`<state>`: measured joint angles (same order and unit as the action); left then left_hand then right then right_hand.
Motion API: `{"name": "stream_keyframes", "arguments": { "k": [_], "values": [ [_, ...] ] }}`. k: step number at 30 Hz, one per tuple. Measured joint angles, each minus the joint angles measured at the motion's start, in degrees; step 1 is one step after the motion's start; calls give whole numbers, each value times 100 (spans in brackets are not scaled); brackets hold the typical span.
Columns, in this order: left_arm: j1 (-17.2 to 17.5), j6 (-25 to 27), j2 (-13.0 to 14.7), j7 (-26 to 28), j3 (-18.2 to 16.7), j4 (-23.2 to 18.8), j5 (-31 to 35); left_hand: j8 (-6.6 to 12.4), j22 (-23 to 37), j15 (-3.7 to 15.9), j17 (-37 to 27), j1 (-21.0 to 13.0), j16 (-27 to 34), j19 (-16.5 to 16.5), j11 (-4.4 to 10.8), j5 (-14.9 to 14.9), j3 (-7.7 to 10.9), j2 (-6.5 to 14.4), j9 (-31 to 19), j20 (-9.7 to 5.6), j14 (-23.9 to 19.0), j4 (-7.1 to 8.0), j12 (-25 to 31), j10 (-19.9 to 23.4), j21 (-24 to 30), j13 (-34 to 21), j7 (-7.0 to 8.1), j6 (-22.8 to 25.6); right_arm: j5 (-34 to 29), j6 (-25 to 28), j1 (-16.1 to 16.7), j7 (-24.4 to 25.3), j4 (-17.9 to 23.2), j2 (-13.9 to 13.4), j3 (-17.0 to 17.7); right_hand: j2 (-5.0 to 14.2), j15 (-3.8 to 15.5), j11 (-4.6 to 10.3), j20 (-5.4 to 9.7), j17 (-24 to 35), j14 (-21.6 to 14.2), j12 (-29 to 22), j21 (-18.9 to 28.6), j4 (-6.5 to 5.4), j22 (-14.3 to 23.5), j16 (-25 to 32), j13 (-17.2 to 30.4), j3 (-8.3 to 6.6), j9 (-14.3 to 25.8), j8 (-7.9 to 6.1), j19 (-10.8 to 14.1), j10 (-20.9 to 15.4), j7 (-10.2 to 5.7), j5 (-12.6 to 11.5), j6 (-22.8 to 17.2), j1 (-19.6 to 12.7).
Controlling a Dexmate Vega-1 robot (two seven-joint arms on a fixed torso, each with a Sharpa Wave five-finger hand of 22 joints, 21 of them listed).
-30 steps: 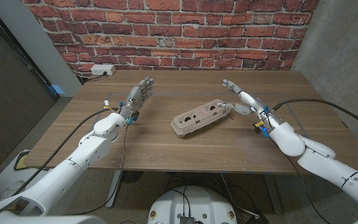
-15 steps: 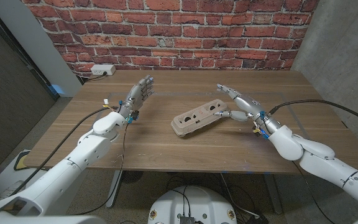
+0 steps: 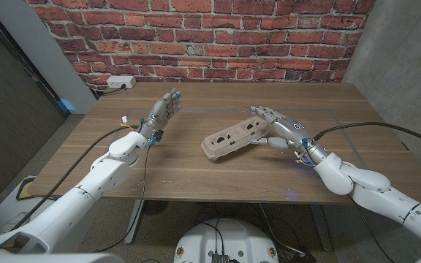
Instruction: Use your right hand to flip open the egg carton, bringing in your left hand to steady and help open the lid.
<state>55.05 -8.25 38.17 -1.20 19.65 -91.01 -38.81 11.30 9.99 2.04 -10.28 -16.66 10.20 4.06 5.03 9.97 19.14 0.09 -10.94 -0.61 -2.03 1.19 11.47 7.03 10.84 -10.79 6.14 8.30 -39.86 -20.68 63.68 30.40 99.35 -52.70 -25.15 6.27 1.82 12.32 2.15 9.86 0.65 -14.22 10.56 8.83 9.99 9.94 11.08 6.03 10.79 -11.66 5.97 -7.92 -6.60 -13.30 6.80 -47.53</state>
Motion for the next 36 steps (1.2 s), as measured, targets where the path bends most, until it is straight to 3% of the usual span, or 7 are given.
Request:
{"name": "stream_keyframes", "arguments": {
  "k": [4, 10, 17, 24, 29, 36],
  "values": [
    [26, -17, 5, 5, -13, -12, -13, 0, 0, 0, 0, 0, 0, 0, 0, 0, 0, 0, 0, 0, 0, 0, 0, 0, 0, 0, 0, 0, -121, 56, -23, 69, -14, -39, -96, 55, -1, 9, 0, 0, 30, 0, 0, -6, 0, 0, 0, -68, 0, -21, -60, -55, -156, 0, -60, -101],
    [62, -48, 12, 9, -33, -23, -25, 0, 0, 0, 0, 0, 0, 0, 0, 0, 0, 0, 0, 0, 0, 0, 0, 0, 0, 0, 0, 0, -349, 207, -73, 179, -53, -101, -247, 108, 15, 9, -10, 1, 140, 0, 0, 9, 0, 0, -1, -113, 0, -21, -157, -70, -182, 44, -42, -199],
    [52, -54, 2, 8, -33, -24, -27, 0, 0, 0, 1, 0, 0, -31, 0, 0, 0, 0, 0, -31, 0, 0, 0, 0, 0, 0, 0, 0, -479, 292, -170, 246, -166, -135, -421, 299, 22, 9, -23, 14, 292, 28, 0, 23, 30, 0, -1, -291, 0, -21, -371, -70, -261, 44, -19, -450],
    [29, -59, -7, -4, -25, -24, -25, 0, 0, 0, 1, 0, 0, -31, 0, 0, -16, 0, 0, -31, 0, 16, 0, 0, 0, 0, 0, 0, -520, 312, -263, 259, -246, -153, -600, 416, 15, 20, -27, 16, 636, 95, 0, 3, 30, 1, 27, -615, 19, 86, -692, 128, -369, 89, 262, -808],
    [8, -66, -36, -2, -3, -14, -19, 0, 0, 0, 1, 0, 0, -31, -12, 0, -16, 0, 0, -31, 0, 16, 0, 11, 0, 0, 0, 0, -624, 440, -310, 210, -280, -160, -719, 444, 14, 29, -9, 16, 757, 141, 0, 3, 30, 0, 26, -740, 29, 91, -810, 241, -366, 133, 286, -945],
    [31, -115, -39, 7, -3, -14, -4, 0, 0, -23, 1, 0, 0, -30, -11, 0, -16, 0, 0, -30, 23, 16, 0, 11, 0, 0, 0, 0, -793, 527, -377, 374, -418, -117, -892, 530, 21, 19, -10, 42, 764, 143, 0, -13, 29, 24, 56, -977, 29, 90, -807, 290, -365, 133, 286, -1163]
  ]
}}
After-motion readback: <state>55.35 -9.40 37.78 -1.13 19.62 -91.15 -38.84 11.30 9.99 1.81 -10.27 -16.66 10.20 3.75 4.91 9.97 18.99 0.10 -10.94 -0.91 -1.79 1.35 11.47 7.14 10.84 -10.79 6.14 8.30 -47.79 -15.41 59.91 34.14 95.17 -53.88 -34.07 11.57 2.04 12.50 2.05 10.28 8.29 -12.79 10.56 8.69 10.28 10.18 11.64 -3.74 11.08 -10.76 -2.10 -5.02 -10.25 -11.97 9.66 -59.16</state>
